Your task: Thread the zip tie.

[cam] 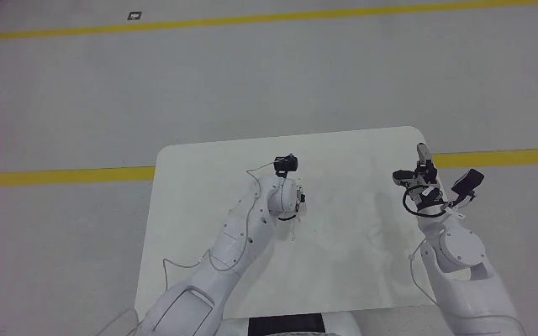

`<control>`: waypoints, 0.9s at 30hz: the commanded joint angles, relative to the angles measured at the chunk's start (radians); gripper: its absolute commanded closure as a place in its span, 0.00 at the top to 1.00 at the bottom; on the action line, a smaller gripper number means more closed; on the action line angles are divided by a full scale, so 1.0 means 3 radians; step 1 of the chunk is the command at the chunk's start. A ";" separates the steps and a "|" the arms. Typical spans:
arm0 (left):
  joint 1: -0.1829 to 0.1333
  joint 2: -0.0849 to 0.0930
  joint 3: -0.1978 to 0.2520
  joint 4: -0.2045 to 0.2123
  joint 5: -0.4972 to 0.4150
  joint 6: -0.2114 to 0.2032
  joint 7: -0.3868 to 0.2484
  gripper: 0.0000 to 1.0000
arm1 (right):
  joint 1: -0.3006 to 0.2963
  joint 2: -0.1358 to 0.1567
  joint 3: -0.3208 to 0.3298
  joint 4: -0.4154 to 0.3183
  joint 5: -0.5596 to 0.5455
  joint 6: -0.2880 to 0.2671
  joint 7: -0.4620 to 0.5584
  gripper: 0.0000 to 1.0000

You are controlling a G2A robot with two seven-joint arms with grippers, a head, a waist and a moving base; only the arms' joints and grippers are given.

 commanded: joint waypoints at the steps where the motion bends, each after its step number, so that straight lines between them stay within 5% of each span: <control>1: 0.0034 0.0004 -0.0002 -0.0062 0.0027 0.0000 -0.0017 0.00 | 0.0000 0.0000 0.0000 0.0000 0.0000 0.0000 0.0000 1.00; 9: 0.0213 0.0051 -0.0021 -0.0383 0.0166 0.0000 -0.0162 0.00 | 0.0000 0.0000 0.0000 0.0000 0.0000 0.0000 0.0000 1.00; 18: 0.0504 0.0168 -0.0194 -0.0974 0.0244 -0.0076 -0.0327 0.00 | 0.0000 0.0000 0.0000 0.0000 0.0000 0.0000 0.0000 1.00; 22: 0.0654 0.0224 -0.0314 -0.1255 0.0189 -0.0201 -0.0390 0.00 | 0.0000 0.0000 0.0000 0.0000 0.0000 0.0000 0.0000 1.00; 27: 0.0775 0.0296 -0.0522 -0.1464 -0.0105 -0.0560 -0.0498 0.00 | 0.0000 0.0000 0.0000 0.0000 0.0000 0.0000 0.0000 1.00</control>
